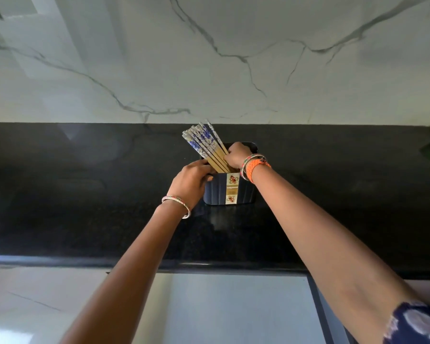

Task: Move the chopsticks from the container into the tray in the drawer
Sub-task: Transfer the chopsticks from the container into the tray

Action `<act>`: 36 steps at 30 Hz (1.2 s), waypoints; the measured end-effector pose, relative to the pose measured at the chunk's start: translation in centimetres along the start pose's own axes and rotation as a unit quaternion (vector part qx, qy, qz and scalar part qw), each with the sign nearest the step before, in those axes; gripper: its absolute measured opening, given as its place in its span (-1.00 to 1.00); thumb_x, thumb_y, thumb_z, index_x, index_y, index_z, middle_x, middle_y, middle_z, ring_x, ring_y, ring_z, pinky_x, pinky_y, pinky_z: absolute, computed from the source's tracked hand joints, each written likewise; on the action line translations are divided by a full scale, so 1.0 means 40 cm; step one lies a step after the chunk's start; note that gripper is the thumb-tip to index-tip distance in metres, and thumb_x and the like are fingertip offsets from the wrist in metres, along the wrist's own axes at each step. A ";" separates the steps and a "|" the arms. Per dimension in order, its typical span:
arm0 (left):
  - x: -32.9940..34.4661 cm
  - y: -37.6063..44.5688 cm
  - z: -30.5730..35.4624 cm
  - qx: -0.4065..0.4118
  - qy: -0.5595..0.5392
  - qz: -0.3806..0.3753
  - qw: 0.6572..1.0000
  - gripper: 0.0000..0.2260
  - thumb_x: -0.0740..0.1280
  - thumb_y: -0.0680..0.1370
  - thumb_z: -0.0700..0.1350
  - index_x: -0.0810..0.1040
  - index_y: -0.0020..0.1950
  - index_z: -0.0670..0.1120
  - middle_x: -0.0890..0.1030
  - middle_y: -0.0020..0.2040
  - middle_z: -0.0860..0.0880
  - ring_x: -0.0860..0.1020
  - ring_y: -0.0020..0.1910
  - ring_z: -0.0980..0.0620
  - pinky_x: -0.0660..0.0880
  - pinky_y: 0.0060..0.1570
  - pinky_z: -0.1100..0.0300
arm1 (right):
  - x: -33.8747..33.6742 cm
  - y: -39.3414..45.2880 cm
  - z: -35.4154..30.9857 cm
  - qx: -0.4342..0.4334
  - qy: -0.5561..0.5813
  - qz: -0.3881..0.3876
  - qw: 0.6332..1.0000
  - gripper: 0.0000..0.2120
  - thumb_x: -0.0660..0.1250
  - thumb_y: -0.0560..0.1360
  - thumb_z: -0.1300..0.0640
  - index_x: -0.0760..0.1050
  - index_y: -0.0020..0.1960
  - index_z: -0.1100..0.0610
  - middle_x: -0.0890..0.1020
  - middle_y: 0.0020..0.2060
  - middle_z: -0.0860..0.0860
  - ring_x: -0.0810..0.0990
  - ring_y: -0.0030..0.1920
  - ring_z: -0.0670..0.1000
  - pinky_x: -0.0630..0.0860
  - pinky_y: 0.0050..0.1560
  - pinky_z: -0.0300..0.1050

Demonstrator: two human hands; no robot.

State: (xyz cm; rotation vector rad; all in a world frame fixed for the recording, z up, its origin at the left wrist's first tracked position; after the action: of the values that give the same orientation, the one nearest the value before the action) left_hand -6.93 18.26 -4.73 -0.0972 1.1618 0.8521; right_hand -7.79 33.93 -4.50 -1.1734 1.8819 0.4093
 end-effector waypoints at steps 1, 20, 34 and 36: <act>-0.004 -0.010 -0.002 0.001 -0.004 0.015 1.000 -0.79 0.27 0.48 -0.31 0.62 0.04 -0.15 0.61 0.15 -0.12 0.56 0.15 -0.14 0.55 0.08 -0.03 | 0.005 -0.004 -0.002 -0.005 0.000 -0.024 1.000 -0.84 0.18 0.57 0.25 0.54 -0.04 0.22 0.54 -0.20 0.07 0.53 -0.14 0.07 0.36 -0.41 -0.22; -0.110 -0.286 0.053 -0.020 -0.053 0.052 0.997 -0.78 0.28 0.50 -0.31 0.60 0.10 -0.14 0.64 0.13 -0.08 0.62 0.06 -0.03 0.57 0.10 0.13 | 0.015 -0.314 -0.069 -0.128 0.071 0.165 0.975 -0.86 0.29 0.53 0.23 0.59 -0.10 0.28 0.69 -0.19 0.15 0.67 -0.16 0.11 0.64 -0.16 0.07; 0.001 -0.850 0.016 -0.341 -0.220 0.044 0.913 -0.71 0.16 0.45 -0.43 0.62 -0.07 -0.17 0.65 -0.12 -0.11 0.63 -0.06 -0.20 0.54 0.05 -0.06 | 0.238 -0.888 0.108 -0.211 -0.154 0.034 0.965 -0.83 0.23 0.52 0.25 0.57 0.01 0.11 0.68 -0.12 0.14 0.63 -0.06 0.23 0.53 -0.13 0.00; 0.036 -0.929 0.007 -0.373 -0.186 0.001 0.909 -0.82 0.24 0.51 -0.32 0.63 -0.04 -0.18 0.67 -0.11 -0.14 0.63 -0.05 -0.19 0.51 0.03 0.11 | 0.333 -0.951 0.188 -0.177 -0.193 -0.052 0.964 -0.79 0.23 0.49 0.29 0.59 0.02 0.13 0.65 -0.06 0.14 0.62 -0.03 0.24 0.51 -0.08 0.00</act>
State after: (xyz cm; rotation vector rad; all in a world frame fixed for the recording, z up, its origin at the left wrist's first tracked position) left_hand 16.96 -6.54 -18.74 -0.5378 0.4303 1.2207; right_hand 25.69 12.09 -13.59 -1.3076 1.4371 0.8766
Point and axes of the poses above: each hand's wrist, its own y-axis towards the middle knuckle, its own x-axis out of the palm, z = x × y, the point moved 3 cm from there along y, towards the middle knuckle
